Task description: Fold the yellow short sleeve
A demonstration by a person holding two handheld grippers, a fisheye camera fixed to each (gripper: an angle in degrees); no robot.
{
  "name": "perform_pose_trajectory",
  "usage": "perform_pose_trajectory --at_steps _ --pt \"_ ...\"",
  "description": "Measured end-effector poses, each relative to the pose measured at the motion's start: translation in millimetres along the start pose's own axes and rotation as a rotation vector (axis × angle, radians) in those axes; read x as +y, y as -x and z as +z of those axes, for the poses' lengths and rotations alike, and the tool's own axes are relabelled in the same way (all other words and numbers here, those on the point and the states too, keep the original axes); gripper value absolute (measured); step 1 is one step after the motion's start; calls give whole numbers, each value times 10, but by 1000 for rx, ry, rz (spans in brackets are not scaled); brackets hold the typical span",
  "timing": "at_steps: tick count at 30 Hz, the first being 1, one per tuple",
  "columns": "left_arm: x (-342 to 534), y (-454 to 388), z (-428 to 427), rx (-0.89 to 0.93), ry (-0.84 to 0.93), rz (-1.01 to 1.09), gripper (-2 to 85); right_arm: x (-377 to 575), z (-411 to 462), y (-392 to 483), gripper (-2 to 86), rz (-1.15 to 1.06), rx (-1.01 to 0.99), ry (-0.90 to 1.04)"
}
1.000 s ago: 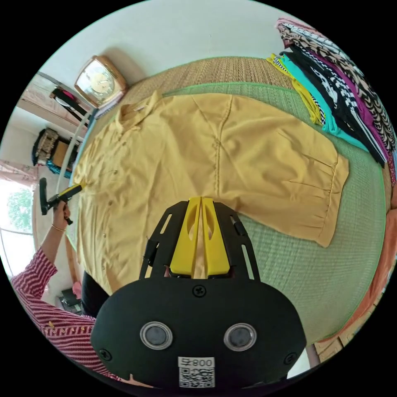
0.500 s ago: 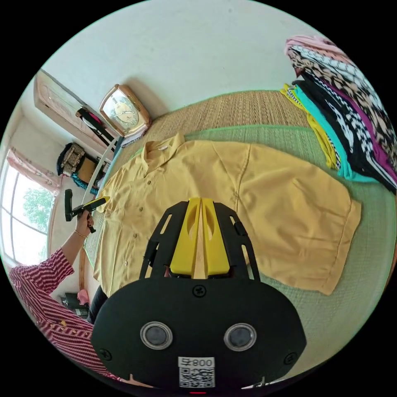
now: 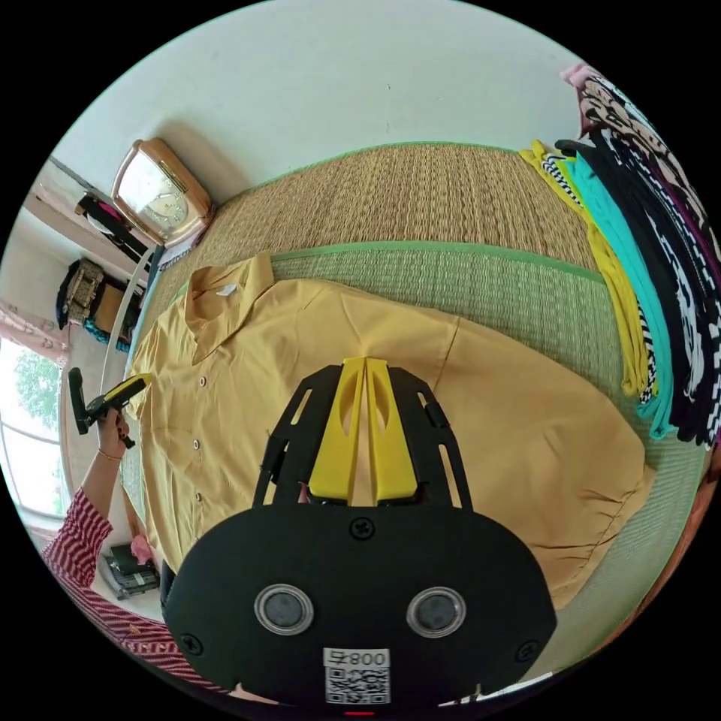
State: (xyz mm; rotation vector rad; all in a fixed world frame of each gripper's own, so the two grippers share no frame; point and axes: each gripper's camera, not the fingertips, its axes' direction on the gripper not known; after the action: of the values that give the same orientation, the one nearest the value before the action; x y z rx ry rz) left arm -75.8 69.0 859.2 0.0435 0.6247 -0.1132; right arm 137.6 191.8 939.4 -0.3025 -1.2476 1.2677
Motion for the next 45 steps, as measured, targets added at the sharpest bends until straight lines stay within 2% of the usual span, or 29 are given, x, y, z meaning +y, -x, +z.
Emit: perform_pose_trajectory --at_steps 3,9,14,20,26,29,33,37,38,45 --pt "-77 -324 9 36 -64 75 3 56 -184 113 1 -40 -22 -60" --pt "-707 -853 920 84 24 126 3 -340 -164 751 1 -176 -121 -59" --pt "-937 -1043 1543 73 28 118 3 -742 245 955 1 -190 -20 53" --pt "-656 -1091 1666 92 -4 140 2 -805 102 670 1 -135 -88 28" --pt "41 -1498 1671 200 -11 273 2 -264 -466 474 1 -150 -201 -48" --pt "292 -1808 1907 118 63 356 2 -33 -509 399 2 -153 -169 -6" --pt "653 -1994 1817 189 -11 369 2 351 -917 165 2 -118 -233 -51" --pt "949 -2173 2266 163 123 382 3 1016 -1314 -341 4 -13 -243 -84" --pt "1008 -2159 2268 174 98 361 3 1125 -1389 -449 4 12 -255 -95" --pt "1126 -2599 2160 335 17 417 5 2474 -2449 -2148 37 409 -165 -283"
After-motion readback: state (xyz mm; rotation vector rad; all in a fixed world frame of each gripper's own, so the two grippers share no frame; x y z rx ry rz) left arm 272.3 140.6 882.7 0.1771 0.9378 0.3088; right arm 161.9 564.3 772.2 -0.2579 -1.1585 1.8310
